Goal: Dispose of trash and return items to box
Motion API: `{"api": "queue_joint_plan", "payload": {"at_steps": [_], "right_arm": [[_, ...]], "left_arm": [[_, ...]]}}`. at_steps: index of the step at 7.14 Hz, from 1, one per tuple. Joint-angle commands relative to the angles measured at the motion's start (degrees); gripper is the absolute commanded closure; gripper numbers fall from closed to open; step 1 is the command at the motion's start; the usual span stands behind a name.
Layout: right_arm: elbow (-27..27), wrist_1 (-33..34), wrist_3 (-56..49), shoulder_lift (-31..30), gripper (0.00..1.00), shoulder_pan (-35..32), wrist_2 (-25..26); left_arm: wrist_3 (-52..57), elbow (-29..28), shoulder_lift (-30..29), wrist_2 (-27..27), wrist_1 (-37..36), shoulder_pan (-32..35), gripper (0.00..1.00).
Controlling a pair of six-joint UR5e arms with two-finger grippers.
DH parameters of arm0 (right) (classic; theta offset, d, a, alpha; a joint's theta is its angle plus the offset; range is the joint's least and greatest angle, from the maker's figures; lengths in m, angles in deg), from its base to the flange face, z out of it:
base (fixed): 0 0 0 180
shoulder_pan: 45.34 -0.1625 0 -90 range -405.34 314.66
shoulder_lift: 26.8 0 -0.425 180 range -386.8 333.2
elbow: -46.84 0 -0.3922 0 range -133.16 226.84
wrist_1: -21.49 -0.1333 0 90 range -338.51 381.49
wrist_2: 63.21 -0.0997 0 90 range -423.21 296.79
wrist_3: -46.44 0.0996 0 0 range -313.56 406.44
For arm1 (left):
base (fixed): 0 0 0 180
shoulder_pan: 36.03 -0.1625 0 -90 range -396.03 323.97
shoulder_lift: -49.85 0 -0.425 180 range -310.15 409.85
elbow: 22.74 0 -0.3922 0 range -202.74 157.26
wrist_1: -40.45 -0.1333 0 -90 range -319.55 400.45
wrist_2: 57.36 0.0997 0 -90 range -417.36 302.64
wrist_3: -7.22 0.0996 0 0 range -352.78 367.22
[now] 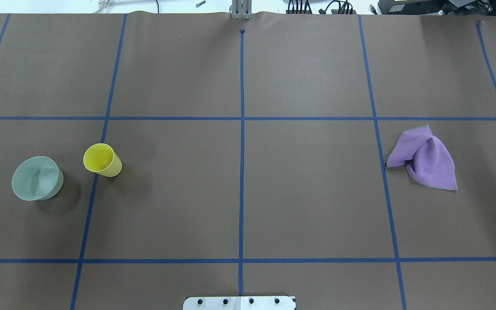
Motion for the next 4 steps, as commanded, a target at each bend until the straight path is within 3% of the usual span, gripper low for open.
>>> {"api": "queue_joint_plan", "payload": {"at_steps": [1,4], "right_arm": [[-0.23,0.0,0.03,0.11,0.0,-0.02,-0.01],[-0.14,0.0,0.03,0.2,0.0,-0.02,-0.09]], "left_arm": [[0.58,0.82,1.64,-0.43,0.91,0.15,0.01],[0.23,1.0,1.92,0.54,1.18,0.15,0.01]]}}
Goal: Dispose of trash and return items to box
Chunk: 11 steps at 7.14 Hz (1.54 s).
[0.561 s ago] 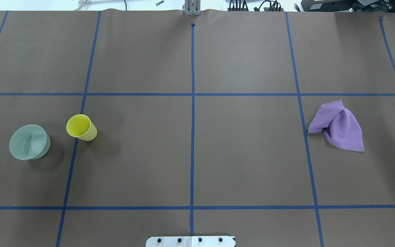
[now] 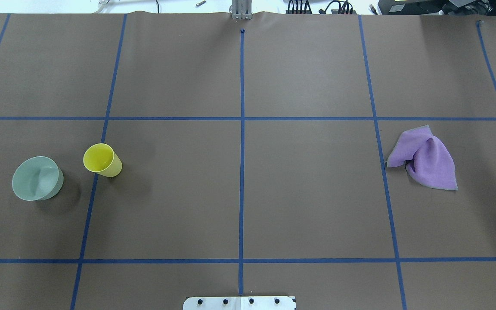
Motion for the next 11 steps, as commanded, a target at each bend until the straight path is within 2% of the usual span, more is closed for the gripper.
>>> {"api": "queue_joint_plan", "payload": {"at_steps": [1,11], "right_arm": [[0.0,0.0,0.01,0.07,0.0,0.09,-0.03],[0.18,-1.58,0.01,-0.02,0.0,0.0,-0.03]], "left_arm": [[0.08,-0.11,0.11,0.29,0.2,0.02,0.01],[-1.32,1.64,-0.42,-0.32,0.29,-0.51,0.01]]}}
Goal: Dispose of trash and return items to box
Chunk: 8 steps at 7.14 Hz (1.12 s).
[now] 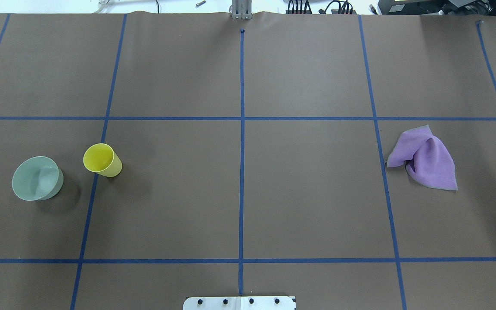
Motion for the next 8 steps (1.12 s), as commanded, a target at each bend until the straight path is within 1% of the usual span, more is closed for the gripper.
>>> {"api": "queue_joint_plan", "payload": {"at_steps": [1,2,3,4,5,6,7,8], "right_arm": [[0.0,-0.16,-0.06,-0.01,0.0,0.06,-0.01],[-0.78,-0.16,-0.06,-0.01,0.0,-0.02,-0.01],[-0.88,-0.25,-0.14,-0.01,0.0,0.06,-0.01],[-0.97,-0.25,-0.23,0.08,0.0,0.06,-0.01],[-1.05,-0.25,-0.23,0.08,0.0,0.15,-0.53],[-0.97,-0.25,-0.32,0.08,0.0,0.15,-1.84],[-0.88,-0.25,-0.32,0.08,0.0,0.15,-2.64],[-0.88,-0.25,-0.32,0.08,0.0,0.33,-4.47]], "left_arm": [[-8.29,1.27,-0.11,-0.01,0.36,-0.15,0.01],[-10.28,1.63,0.15,0.17,6.11,-2.67,0.01],[-13.52,1.55,0.5,-0.01,8.95,-5.57,0.01],[-24.52,2.07,-0.1,0.25,11.06,-9.42,0.01],[-29.67,1.9,0.15,0.52,15.26,-14.42,0.02],[-37.9,2.07,-0.02,0.78,18.0,-19.08,0.03],[-42.94,1.55,0.33,5.74,21.86,-23.92,0.03],[-46.39,0.85,0.33,6.92,23.46,-27.18,0.03]]}}
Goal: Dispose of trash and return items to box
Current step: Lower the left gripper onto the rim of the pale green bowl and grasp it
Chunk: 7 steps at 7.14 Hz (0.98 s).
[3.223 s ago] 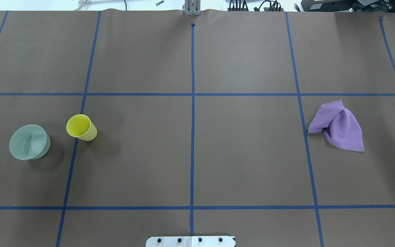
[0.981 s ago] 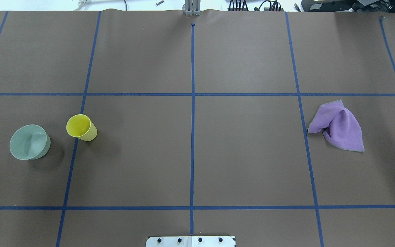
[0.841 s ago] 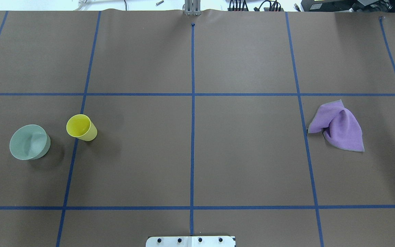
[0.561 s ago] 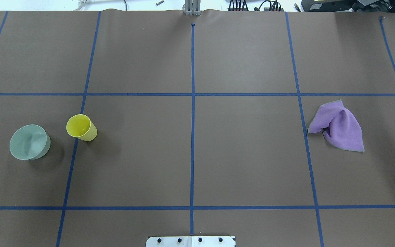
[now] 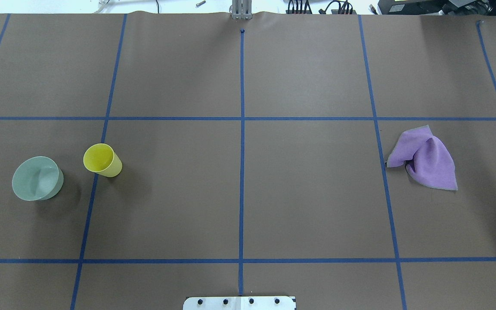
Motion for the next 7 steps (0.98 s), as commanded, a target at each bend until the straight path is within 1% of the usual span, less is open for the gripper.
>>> {"api": "queue_joint_plan", "payload": {"at_steps": [1,2,3,4,5,6,7], "right_arm": [[0.04,-3.83,-0.19,0.0,0.0,0.98,-2.15],[1.09,-7.35,0.25,-0.08,0.0,1.25,-1.98],[1.79,-7.38,0.25,0.0,0.0,1.25,-1.98],[2.06,-7.38,0.43,0.0,0.0,1.25,-2.16],[2.06,-7.3,0.69,-0.08,0.0,1.25,-2.5],[2.15,-7.3,0.69,0.0,0.0,1.25,-2.51],[2.06,-7.38,0.95,0.0,0.0,1.25,-2.51]], "left_arm": [[-8.72,-2.96,0.01,2.6,6.69,-6.82,0.03],[-12.06,-5.33,-0.08,2.69,11.77,-9.8,0.03],[-12.7,-8.31,-0.17,2.69,15.3,-10.96,0.04],[-12.79,-8.77,-0.08,3.12,16.12,-12.28,0.05],[-12.88,-9.65,0.0,4.26,16.39,-13.59,0.08],[-13.14,-9.74,-0.43,4.18,16.39,-13.87,0.22],[-12.97,-9.92,-0.35,4.27,16.39,-14.83,0.34]]}}
